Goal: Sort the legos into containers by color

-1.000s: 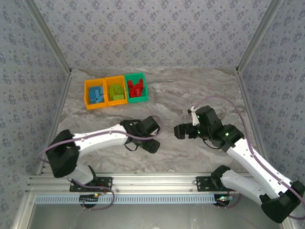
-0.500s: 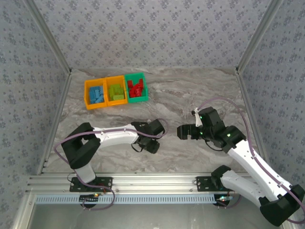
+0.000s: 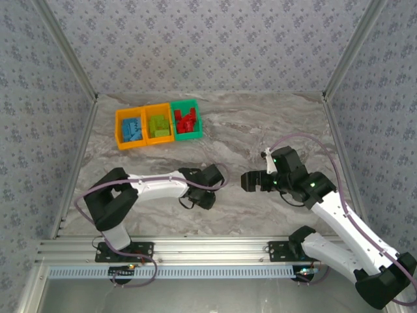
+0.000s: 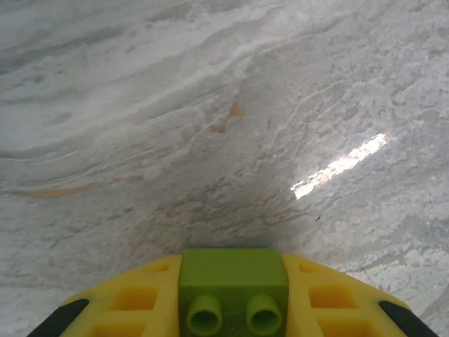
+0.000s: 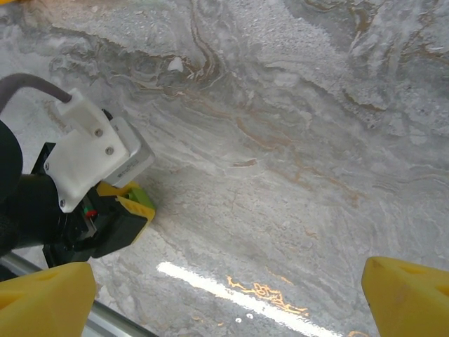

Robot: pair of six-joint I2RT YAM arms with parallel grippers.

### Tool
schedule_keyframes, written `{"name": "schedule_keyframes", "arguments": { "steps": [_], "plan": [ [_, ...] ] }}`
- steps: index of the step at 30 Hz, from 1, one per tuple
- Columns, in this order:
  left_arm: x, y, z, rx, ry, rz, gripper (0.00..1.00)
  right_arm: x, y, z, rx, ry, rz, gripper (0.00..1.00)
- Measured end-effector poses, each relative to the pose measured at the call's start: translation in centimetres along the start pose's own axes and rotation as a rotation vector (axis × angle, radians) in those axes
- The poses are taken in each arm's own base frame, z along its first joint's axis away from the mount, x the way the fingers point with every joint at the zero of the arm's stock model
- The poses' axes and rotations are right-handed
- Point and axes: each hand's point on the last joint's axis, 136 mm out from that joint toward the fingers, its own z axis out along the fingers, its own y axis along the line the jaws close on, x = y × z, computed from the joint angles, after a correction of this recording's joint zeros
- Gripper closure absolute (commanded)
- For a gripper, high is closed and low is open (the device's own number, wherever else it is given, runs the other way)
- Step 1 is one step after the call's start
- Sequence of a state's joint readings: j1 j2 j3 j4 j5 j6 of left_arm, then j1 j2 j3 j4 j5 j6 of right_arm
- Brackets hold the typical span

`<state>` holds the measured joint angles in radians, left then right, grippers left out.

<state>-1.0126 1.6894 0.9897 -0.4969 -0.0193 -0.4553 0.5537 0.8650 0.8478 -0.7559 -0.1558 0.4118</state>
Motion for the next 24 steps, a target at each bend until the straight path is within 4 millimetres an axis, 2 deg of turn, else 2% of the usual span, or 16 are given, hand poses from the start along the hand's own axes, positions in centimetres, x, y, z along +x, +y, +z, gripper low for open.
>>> {"name": "schedule_keyframes", "arguments": {
  "steps": [2, 5, 10, 14, 16, 18, 22, 24],
  "plan": [
    [-0.9, 1.4, -1.3, 0.006, -0.041, -0.029, 0.73, 0.1, 0.6, -0.1, -0.034, 0.007, -0.001, 0.0],
    [-4.0, 4.9, -4.7, -0.006, -0.161, -0.099, 0.73, -0.2, 2.0, -0.3, -0.11, 0.0, -0.002, 0.0],
    [-10.6, 12.8, -11.1, -0.112, -0.396, -0.223, 0.73, -1.8, 4.7, -1.1, -0.236, -0.066, -0.013, 0.0],
    [-14.2, 19.4, -14.1, -0.216, -0.513, -0.316, 0.73, -2.4, 5.1, -1.5, -0.255, -0.097, -0.014, 0.0],
    [-16.0, 23.1, -14.8, -0.28, -0.551, -0.362, 0.73, -2.5, 5.2, -1.6, -0.258, -0.104, -0.011, 0.0],
    [-17.5, 26.4, -14.6, -0.33, -0.569, -0.403, 0.72, -2.6, 5.2, -1.9, -0.261, -0.116, -0.005, 0.0],
    [-19.7, 31.6, -12.1, -0.394, -0.547, -0.456, 0.64, -2.9, 5.3, -2.9, -0.269, -0.151, 0.005, 0.0],
    [-20.3, 33.1, -10.7, -0.407, -0.525, -0.466, 0.59, -3.0, 5.3, -3.4, -0.27, -0.171, 0.009, 0.0]
  ]
}}
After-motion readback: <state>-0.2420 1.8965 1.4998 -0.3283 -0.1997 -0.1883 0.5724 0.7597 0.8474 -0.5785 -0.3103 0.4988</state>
